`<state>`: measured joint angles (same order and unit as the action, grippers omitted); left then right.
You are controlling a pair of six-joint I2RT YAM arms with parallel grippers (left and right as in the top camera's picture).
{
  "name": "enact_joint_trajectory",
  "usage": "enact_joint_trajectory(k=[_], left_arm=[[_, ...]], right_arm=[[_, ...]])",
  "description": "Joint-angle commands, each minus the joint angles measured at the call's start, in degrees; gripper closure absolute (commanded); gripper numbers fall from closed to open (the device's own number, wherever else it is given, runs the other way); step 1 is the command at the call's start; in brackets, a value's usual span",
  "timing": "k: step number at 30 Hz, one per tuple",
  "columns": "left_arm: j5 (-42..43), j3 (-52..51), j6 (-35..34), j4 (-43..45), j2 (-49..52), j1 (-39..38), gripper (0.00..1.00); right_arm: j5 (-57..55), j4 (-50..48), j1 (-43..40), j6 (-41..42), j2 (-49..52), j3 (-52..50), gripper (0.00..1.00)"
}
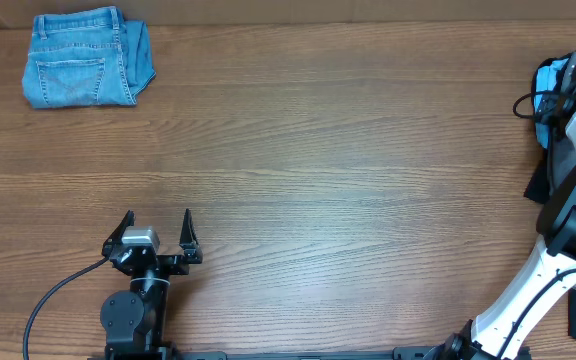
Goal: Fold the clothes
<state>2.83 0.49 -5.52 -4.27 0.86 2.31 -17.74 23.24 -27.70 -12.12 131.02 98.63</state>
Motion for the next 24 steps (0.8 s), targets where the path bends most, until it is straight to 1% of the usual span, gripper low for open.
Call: enact_joint_trajectory(k=[1, 6, 10, 13, 15, 16, 18, 21, 22, 24], left_arm=[[0.59, -0.22, 1.29, 0.04, -0.61, 0.35, 0.0], [0.59, -0.22, 1.29, 0.04, -0.61, 0.35, 0.0], [0.59, -0.22, 1.29, 0.04, -0.61, 0.35, 0.0], [0.59, -0.22, 1.27, 0.04, -0.61, 0.35, 0.0], [0.59, -0.22, 1.29, 0.04, -0.61, 0.35, 0.0], [0.59, -0.22, 1.29, 0.04, -0.61, 0.35, 0.0], [0.59, -0.22, 1.29, 0.07, -0.61, 0.35, 0.0], [0.59, -0.22, 1.29, 0.04, -0.61, 0.35, 0.0], [0.59, -0.22, 1.29, 0.04, -0.61, 0.35, 0.0], [0.59, -0.22, 1.29, 0.04, -0.61, 0.35, 0.0]], right_arm=[[2.43, -0.07, -0.13, 0.11, 1.49, 0.33, 0.13], [2.25, -0.07, -0.28, 0.11, 2.23, 0.33, 0.13], [0.26, -0.44, -0.7, 0.11, 2.32, 0.33, 0.25], [-0.17, -0.46, -1.07, 0.11, 2.32, 0.33, 0.29], [-0.17, -0.46, -1.2, 0.11, 2.32, 0.33, 0.4], [-0.17, -0.46, -1.2, 0.11, 2.32, 0.35, 0.41], [-0.17, -0.44, -1.2, 0.13, 2.32, 0.39, 0.5], [-0.2, -0.37, -1.18, 0.13, 2.29, 0.59, 0.59], [-0.2, -0.02, -1.18, 0.2, 2.29, 0.85, 0.61], [-0.17, 0.79, -1.2, 1.51, 2.29, 1.66, 0.6]])
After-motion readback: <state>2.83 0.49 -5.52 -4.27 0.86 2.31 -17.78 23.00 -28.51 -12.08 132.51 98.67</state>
